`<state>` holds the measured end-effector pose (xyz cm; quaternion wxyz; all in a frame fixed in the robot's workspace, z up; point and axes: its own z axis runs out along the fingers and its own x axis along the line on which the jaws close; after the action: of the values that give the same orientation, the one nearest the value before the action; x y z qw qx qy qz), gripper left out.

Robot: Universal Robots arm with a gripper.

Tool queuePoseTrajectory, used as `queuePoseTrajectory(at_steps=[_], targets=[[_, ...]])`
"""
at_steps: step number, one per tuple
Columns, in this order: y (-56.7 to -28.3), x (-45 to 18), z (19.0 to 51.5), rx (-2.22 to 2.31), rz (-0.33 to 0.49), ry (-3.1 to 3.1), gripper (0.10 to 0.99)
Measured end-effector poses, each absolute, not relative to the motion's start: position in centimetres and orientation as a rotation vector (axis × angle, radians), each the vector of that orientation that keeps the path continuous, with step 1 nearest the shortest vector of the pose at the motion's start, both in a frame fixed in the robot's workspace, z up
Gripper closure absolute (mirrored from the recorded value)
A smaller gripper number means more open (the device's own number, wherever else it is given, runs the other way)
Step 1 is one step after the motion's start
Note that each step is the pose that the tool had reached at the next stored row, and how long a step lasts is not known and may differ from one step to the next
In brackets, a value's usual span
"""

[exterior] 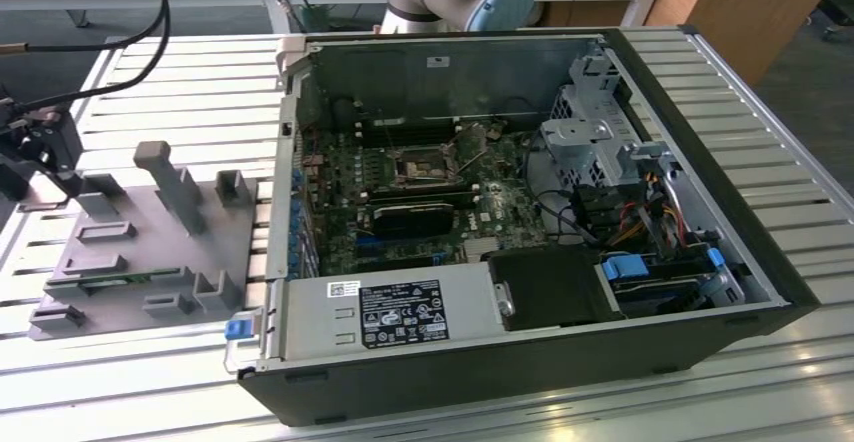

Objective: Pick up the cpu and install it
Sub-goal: 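Pick up the cpu and move it towards the insertion slot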

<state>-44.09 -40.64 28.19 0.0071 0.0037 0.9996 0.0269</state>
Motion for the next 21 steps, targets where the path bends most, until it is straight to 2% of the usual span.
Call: queuePoseTrajectory(at_steps=[21], targets=[[-40.5,-44.1,29.3,0.011,0.084,3.126,0.549]])
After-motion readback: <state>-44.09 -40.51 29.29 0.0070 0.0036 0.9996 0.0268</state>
